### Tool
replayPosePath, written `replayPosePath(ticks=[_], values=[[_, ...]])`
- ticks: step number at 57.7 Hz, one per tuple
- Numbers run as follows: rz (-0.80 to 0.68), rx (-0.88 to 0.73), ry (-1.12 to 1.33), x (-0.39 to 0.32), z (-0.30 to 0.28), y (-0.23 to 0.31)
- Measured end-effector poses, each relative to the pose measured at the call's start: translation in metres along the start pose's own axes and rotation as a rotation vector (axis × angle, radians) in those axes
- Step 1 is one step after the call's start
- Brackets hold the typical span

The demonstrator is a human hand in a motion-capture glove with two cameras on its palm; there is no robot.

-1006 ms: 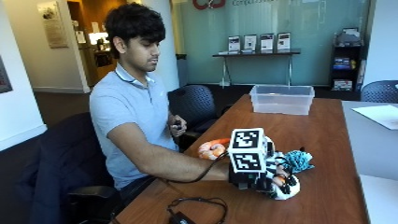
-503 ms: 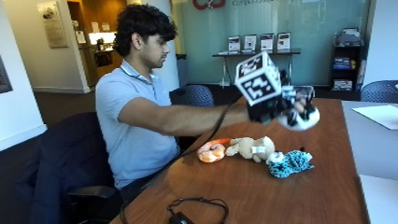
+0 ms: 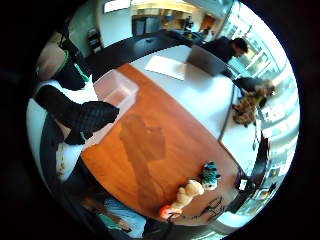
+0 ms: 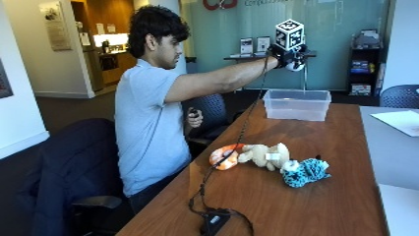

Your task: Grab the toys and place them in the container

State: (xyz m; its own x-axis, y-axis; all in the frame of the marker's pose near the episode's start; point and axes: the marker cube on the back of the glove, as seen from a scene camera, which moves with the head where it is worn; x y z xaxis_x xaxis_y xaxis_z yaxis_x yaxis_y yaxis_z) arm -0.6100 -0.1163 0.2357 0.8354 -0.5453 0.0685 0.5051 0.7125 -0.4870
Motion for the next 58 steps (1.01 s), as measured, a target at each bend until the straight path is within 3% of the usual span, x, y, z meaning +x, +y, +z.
replayPosePath(ticks=[12,26,37,46,58], values=[[0.05,-0.396,0.028,-0.034,0.061,-0.005],[0.09,-0.343,0.1,0.022,0.014,0.026],[0.183,-0.314,0.246,0.108,-0.051,0.102],[0.366,-0.332,0.28,0.202,-0.088,0.181],[0.675,-0.412,0.231,0.315,-0.064,0.272]])
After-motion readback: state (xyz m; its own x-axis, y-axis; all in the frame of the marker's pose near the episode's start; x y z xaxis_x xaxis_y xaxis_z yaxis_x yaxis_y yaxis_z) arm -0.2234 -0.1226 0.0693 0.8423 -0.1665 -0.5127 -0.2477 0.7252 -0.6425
